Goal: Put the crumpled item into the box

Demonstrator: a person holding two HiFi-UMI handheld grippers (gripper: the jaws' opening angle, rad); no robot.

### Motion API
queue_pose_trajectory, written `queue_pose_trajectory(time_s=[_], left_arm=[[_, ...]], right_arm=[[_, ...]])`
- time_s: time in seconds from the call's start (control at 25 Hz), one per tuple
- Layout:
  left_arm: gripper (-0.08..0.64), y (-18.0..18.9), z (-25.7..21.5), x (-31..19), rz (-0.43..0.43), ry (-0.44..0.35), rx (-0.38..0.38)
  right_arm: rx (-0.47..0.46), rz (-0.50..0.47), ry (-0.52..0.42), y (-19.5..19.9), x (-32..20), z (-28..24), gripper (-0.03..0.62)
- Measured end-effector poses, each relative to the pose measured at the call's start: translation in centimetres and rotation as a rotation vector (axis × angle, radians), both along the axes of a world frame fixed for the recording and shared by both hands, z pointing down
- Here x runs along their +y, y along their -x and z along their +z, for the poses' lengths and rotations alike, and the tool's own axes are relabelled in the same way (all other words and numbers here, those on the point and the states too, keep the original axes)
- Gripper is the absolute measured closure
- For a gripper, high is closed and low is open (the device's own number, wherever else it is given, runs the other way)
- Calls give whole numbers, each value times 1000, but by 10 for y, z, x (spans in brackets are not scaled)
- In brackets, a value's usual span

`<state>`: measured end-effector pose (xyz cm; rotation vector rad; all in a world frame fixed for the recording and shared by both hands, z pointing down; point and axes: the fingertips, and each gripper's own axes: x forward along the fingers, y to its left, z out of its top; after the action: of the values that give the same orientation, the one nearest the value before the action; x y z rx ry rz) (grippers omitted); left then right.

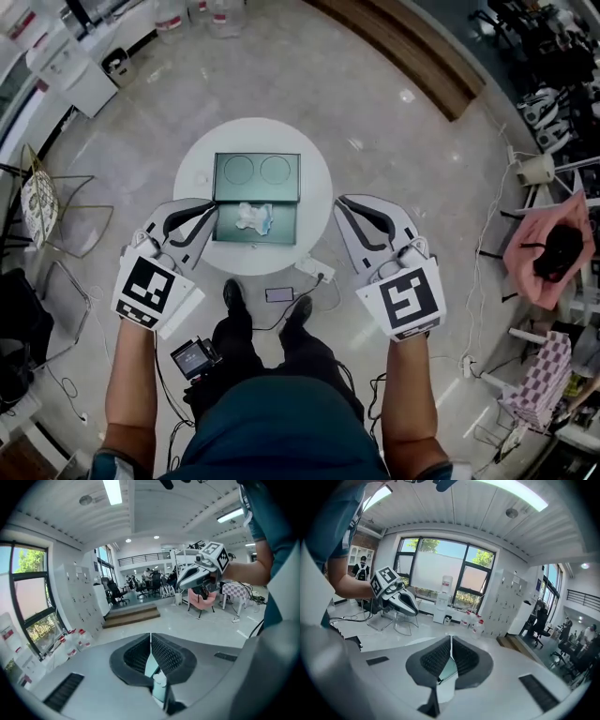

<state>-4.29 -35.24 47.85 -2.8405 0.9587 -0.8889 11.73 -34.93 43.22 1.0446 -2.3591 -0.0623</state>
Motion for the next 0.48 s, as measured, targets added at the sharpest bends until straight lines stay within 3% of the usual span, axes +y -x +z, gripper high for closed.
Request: queue_pose_trajectory(time_s=[0.24,0.48], left_arm=[[537,0,-109,38,-36,-157,128],[537,11,-175,78,-52,-265,156]], right_arm=[[14,-65,-94,5,35,-75,554],[21,-99,-131,17,73,-125,555]])
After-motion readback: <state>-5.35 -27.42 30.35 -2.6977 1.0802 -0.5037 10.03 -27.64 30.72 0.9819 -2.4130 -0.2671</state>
